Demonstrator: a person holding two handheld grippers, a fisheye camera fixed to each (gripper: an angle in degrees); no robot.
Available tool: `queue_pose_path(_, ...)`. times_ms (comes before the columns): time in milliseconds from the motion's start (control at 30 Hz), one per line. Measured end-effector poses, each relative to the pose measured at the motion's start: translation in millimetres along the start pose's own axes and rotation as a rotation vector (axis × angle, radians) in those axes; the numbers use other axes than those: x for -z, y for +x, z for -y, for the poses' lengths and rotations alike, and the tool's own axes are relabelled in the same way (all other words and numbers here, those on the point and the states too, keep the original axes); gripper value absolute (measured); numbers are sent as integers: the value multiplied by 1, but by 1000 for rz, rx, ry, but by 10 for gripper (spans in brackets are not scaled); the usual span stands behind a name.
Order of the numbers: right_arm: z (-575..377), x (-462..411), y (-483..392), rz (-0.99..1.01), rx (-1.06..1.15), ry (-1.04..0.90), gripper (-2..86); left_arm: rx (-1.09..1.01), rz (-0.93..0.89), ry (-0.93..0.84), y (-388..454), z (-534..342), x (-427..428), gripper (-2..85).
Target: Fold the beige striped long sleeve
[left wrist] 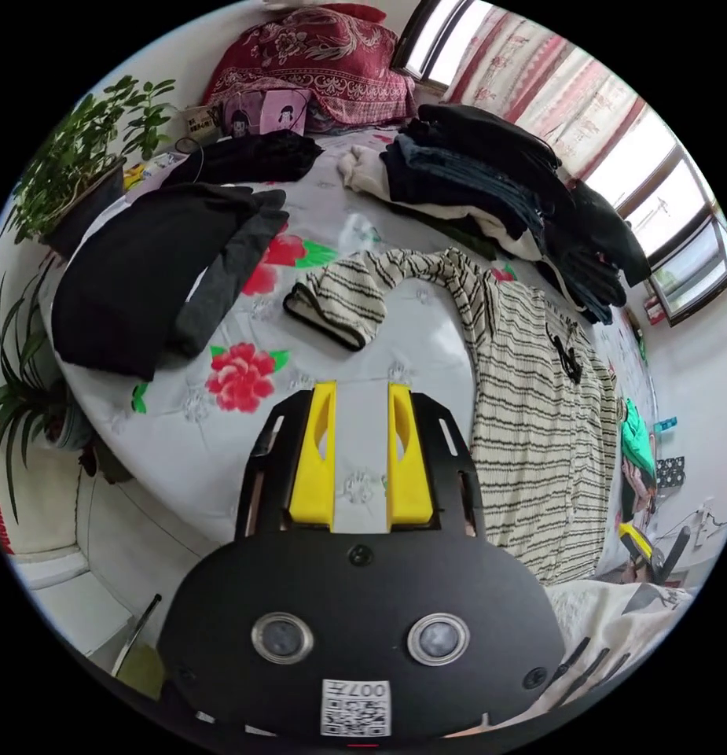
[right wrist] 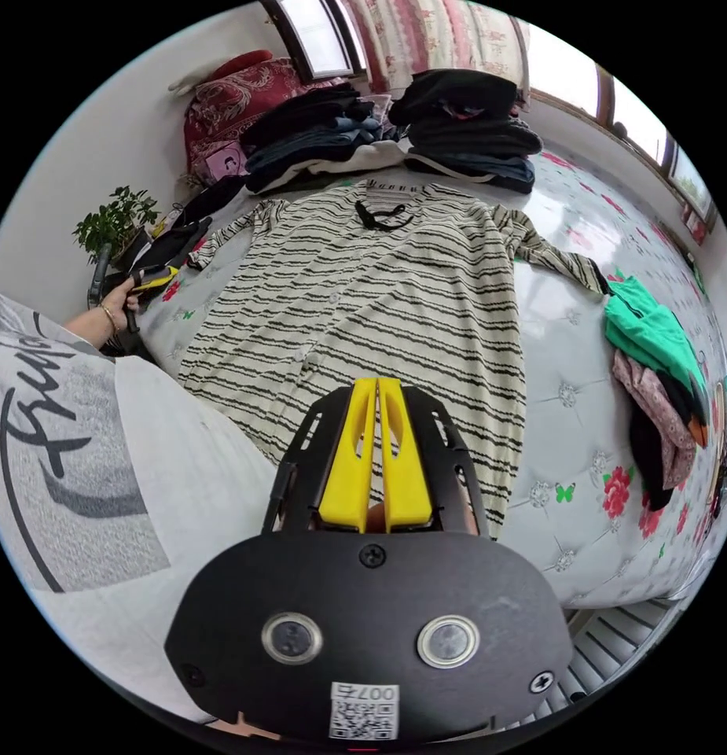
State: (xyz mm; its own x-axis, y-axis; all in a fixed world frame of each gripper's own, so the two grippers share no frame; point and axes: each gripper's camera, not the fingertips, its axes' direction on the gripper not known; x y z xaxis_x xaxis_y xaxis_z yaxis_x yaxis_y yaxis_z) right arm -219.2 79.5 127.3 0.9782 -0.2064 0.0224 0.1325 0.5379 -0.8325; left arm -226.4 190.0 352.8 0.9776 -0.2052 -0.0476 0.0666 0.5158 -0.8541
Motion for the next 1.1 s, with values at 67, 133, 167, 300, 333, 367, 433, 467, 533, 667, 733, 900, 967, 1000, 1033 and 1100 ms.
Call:
queue_pose_path(67,19,-7,-19,32,17,-28,-3,3,1,-11,-11,23,-16,105)
queue_pose_path(133,30,-14,-31,54,21,-56,-3,25,15,-50,-25,41,-37,107)
queue_pose_path(167,35,-19,-38,77,16,-83,-3,49,29,-81,-34,49,-51,107)
queue_pose_path(300,39,-25,-57,70,-8,-107,-3,74,66,-39,-55,60,-67,77)
queue_pose_path(333,38,-27,-61,68,-25,-115,-3,67,54,-31,-56,61,-68,77)
queue_pose_path(367,35,-31,-64,68,-45,-135,-3,53,59,-24,-59,63,-69,60)
queue_pose_path(433,29,-38,-66,67,-62,-163,-2,40,94,-53,-68,70,-69,6)
queue_pose_path(467,26,-42,-67,65,-71,-182,-2,40,61,-56,-71,73,-67,3)
queue_pose_path(533,23,-44,-67,64,-76,-203,-2,38,-66,-5,-82,79,-47,-5)
queue_pose_path(667,22,-36,-68,33,-53,-197,-2,52,-315,367,-110,84,69,-9)
queue_pose_path(733,19,-31,-66,22,-52,-173,-2,62,-365,546,-127,78,120,-9)
queue_pose_path(900,10,-31,-53,70,-94,-155,-2,209,-406,616,-176,63,155,-10)
queue_pose_path(967,6,-30,-48,80,-98,-147,-2,193,-447,605,-170,57,149,-10)
queue_pose_path(1000,5,-29,-47,82,-97,-145,-2,183,-460,582,-160,56,143,-9)
queue_pose_path(1033,3,-28,-45,86,-94,-145,-2,143,-475,562,-141,58,139,-9)
queue_pose_path(1100,1,-25,-42,84,-86,-133,-2,41,-505,530,-99,64,136,-9)
